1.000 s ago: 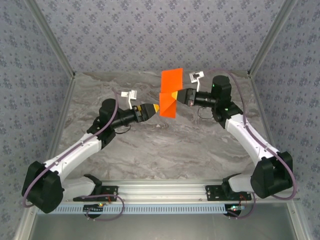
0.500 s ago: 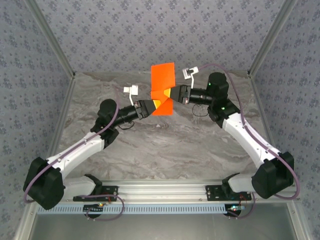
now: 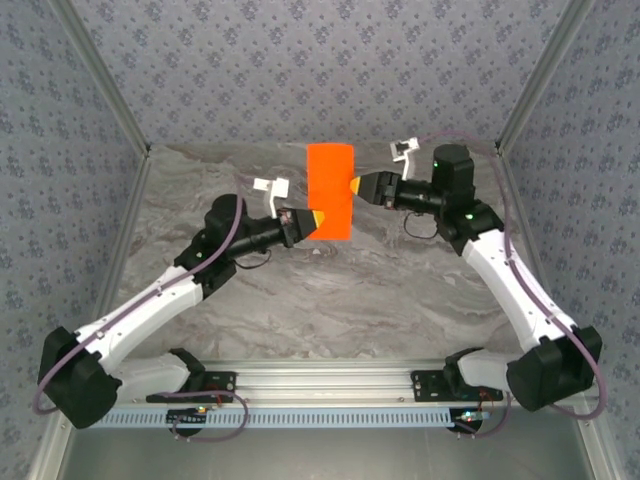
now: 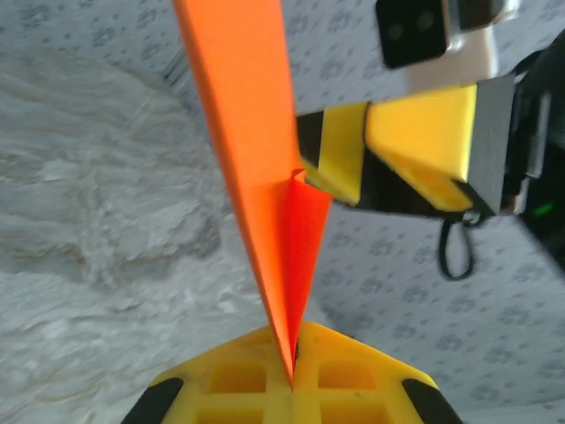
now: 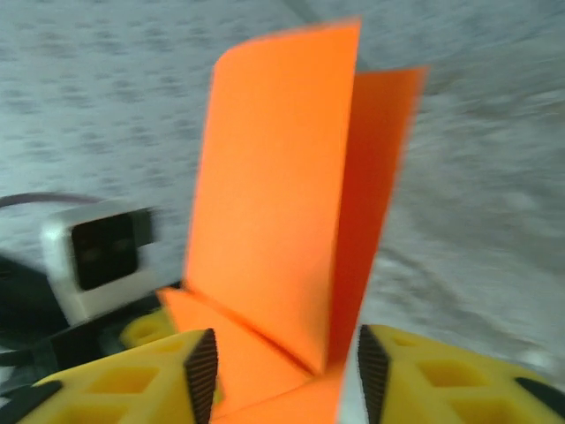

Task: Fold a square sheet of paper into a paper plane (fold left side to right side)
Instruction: Turn over the paper at the center of the table.

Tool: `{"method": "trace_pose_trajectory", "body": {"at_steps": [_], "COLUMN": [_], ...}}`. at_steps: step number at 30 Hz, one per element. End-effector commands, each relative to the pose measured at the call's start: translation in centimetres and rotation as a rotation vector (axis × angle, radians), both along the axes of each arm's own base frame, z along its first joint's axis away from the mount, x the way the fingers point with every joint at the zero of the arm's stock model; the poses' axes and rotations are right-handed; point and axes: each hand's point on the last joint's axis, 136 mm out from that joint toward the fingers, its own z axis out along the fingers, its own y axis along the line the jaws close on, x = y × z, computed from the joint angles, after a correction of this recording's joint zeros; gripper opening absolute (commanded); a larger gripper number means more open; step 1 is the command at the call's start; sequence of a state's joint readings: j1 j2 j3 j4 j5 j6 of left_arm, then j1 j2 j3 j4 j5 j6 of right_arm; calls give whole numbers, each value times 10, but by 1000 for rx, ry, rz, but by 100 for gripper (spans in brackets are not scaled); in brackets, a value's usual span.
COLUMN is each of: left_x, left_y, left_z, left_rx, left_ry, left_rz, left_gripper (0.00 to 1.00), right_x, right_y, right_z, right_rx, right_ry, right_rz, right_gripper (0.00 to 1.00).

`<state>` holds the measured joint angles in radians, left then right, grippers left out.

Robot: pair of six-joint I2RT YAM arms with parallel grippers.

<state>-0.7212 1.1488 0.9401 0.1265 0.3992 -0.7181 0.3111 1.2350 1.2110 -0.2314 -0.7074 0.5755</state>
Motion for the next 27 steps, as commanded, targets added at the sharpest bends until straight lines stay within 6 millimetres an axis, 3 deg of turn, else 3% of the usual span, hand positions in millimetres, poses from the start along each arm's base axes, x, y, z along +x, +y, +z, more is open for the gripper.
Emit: {"method": "trace_pose_trajectory", "body": {"at_steps": [1, 5, 7, 11, 19, 27], "left_x": [-7, -5, -5, 0, 4, 2], "left_y": [25, 43, 55, 70, 73, 34], "left_z": [-60, -115, -137, -163, -213, -253], "left_rx": [495, 846, 1029, 1304, 1572, 1680], "left_ry": [-32, 38, 58, 93, 220, 252], "left_rz": [82, 185, 246, 378, 492, 404], "left_gripper": [0, 0, 0, 0, 4, 11], "right_x": [2, -6, -15, -29, -43, -46], "right_y": [-70, -141, -163, -194, -217, -222], "right_z": [-33, -63, -73, -80, -87, -96], "right_rx": [-346, -549, -573, -604, -646, -631], "right_ry": [18, 99, 128, 128, 159, 187], "right_rz": [-285, -542, -631, -746, -794, -793], "right_gripper": [56, 67, 72, 78, 79, 79]}}
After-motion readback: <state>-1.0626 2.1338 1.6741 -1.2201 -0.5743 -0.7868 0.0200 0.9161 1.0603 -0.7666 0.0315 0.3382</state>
